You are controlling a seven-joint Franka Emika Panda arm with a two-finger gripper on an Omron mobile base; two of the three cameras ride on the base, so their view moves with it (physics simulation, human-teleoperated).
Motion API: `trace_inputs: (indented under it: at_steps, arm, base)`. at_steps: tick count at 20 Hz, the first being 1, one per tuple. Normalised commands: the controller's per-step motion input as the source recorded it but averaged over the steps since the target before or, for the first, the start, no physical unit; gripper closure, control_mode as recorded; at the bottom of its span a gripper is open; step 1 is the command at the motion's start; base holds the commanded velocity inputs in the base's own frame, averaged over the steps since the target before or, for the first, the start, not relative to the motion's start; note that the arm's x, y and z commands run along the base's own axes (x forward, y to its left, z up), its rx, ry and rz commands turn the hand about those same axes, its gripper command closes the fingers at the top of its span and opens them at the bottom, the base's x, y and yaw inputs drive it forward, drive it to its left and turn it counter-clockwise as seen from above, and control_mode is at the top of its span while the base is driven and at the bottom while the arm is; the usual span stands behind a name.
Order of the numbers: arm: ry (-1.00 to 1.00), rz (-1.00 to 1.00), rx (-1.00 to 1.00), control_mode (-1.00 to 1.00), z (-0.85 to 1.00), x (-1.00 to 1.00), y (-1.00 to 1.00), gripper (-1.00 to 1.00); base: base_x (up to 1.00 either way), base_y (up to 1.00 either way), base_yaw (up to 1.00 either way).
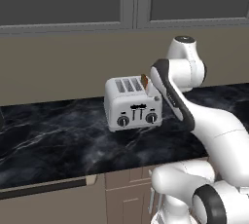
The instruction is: Start the toaster. Once the lever pops up, take the bread to the plate on the dining counter.
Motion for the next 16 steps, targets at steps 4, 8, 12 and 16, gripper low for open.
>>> trace_inputs:
  at_steps: [4, 8, 12, 16]
  arm:
    - [0.00, 0.00, -0.08, -1.00, -0.82, -0.03, 0.11, -1.00]
    - [0.00, 0.00, -0.03, -1.00, -0.52, 0.02, 0.00, -1.00]
    - [0.04, 0.00, 0.00, -1.00, -0.26, 0.26, -0.07, -1.00]
    - [0.00, 0.00, 0.03, -1.00, -0.08, 0.43, -0.12, -1.00]
  base:
    - [0.00, 0.00, 0.00]
    - [0.00, 0.00, 0.00]
    - [0.00, 0.00, 0.00]
    - [0.00, 0.00, 0.00]
